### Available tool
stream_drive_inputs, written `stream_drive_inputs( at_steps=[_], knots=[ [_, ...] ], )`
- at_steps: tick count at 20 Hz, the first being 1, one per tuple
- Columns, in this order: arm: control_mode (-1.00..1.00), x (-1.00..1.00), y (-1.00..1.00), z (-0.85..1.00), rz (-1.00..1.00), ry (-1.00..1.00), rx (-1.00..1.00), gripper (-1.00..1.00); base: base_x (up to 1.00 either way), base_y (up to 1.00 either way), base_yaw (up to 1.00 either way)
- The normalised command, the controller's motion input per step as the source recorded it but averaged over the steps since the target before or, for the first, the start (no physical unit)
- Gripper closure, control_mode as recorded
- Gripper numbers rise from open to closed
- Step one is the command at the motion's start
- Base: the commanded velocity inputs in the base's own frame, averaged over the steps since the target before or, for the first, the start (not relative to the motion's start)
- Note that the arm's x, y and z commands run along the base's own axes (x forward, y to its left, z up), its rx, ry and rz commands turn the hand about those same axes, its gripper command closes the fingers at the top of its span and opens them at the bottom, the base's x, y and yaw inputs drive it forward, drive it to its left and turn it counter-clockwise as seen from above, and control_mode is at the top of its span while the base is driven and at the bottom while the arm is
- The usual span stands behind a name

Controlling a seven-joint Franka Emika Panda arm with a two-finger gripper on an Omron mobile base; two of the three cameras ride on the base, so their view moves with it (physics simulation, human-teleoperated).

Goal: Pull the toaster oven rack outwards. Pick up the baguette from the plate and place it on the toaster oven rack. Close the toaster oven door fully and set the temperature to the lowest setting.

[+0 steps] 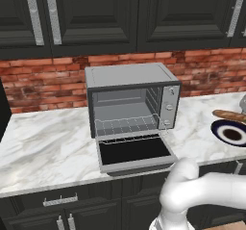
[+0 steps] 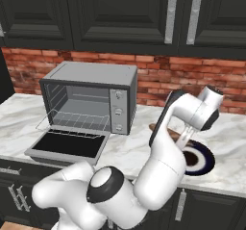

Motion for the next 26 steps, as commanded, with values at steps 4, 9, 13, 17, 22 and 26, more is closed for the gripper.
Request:
stream_drive_inputs(
  at_steps=[4, 9, 13, 17, 22, 26],
  knots=[
    [-1.00, -0.50, 1.00, 0.43, 0.14, 0.01, 0.00, 1.00, 0.00, 0.00, 0.00],
    [-1.00, -0.37, 1.00, 0.34, 0.11, 0.00, 0.00, 1.00, 0.00, 0.00, 0.00],
    [-1.00, -0.32, 1.00, 0.26, 0.04, 0.00, 0.00, 1.00, 0.00, 0.00, 0.00],
    [-1.00, -0.17, 1.00, 0.19, 0.00, 0.00, 0.00, 1.00, 0.00, 0.00, 0.00],
    [-1.00, 0.04, 1.00, 0.13, 0.02, 0.00, 0.00, 1.00, 0.00, 0.00, 0.00],
    [-1.00, 0.20, 0.92, 0.16, 0.02, 0.00, 0.00, 1.00, 0.00, 0.00, 0.00]
  ],
)
